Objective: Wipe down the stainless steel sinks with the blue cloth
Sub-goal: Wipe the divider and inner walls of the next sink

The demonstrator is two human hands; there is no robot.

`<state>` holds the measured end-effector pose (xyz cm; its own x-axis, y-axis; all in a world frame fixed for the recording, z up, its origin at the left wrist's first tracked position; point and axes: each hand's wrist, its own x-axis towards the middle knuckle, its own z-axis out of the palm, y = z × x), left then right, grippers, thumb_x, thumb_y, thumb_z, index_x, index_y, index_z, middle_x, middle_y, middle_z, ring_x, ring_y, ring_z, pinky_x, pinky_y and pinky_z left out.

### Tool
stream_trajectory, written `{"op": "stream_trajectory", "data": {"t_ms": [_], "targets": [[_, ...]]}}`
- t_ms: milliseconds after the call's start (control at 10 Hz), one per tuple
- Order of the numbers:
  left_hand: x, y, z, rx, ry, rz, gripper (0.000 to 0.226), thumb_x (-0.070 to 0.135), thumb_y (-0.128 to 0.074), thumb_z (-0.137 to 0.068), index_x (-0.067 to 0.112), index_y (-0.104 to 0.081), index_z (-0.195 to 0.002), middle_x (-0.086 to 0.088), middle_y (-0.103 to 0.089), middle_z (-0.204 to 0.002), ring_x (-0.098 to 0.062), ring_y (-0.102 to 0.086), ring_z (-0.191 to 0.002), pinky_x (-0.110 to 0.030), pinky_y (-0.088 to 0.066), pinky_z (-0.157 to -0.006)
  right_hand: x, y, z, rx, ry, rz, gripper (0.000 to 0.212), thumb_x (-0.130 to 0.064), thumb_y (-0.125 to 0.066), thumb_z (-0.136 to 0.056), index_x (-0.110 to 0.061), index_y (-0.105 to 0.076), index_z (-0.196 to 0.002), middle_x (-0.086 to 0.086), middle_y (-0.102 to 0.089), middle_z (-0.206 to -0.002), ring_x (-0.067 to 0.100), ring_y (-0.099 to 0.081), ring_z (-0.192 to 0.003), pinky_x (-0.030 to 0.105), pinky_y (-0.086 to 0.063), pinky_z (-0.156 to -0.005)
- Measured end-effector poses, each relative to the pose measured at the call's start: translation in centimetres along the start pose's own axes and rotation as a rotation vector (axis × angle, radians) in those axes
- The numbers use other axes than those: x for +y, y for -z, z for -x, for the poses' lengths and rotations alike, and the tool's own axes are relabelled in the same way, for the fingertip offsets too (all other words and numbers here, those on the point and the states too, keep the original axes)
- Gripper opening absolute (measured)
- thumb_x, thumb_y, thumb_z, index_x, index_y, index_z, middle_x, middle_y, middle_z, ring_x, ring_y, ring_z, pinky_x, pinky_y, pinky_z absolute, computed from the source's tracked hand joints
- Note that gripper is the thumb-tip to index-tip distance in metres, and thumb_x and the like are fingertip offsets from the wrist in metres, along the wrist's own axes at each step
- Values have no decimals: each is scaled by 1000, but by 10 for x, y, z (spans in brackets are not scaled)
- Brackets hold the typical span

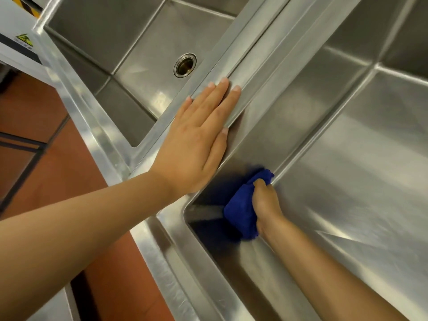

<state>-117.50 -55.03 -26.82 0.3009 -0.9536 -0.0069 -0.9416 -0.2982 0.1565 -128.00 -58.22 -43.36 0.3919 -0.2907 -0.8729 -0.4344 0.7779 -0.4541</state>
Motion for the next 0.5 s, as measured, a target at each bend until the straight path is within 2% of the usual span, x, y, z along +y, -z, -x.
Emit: {"op": "stream_trajectory", "data": {"t_ms": [100,200,300,400,500], "targets": [[-1,-2,0,8,11,-8,51,21,-28,-102,12,-23,-152,-7,-20,-159,-20,-12,-148,-44,-8,-121,4,0,-9,7,-41,-59,21,-25,-35,-100,-16,-53,-107,6,-53,-103,24,-54,-95,40,-42,-95],[-1,-3,0,8,-9,-2,50,21,-28,-103,13,-22,-152,-6,-19,-160,-20,-12,-148,-46,-10,-121,4,4,-18,32,-101,-116,22,-26,-36,-100,-24,-45,-80,6,-52,-96,23,-52,-88,41,-45,-89],[-2,-2,-1,6,-3,5,51,20,-28,-102,12,-23,-152,-7,-20,-159,-20,-12,-148,-46,-11,-121,-2,3,-2,21,-149,-100,23,-26,-33,-101,-18,-53,-92,7,-55,-86,26,-55,-85,40,-46,-88],[-1,-1,-1,9,-3,-7,51,21,-27,-101,13,-23,-152,-7,-20,-159,-20,-12,-148,-41,-8,-121,-7,0,17,-80,-213,-77,21,-30,-37,-101,-18,-52,-93,11,-57,-86,27,-55,-80,34,-45,-74],[-1,-1,-1,6,0,-15,51,23,-26,-101,14,-22,-152,-6,-20,-159,-19,-11,-148,-38,-5,-121,-14,2,21,-126,-199,-14,25,-26,-37,-101,-14,-47,-81,9,-52,-78,21,-50,-70,34,-40,-66]]}}
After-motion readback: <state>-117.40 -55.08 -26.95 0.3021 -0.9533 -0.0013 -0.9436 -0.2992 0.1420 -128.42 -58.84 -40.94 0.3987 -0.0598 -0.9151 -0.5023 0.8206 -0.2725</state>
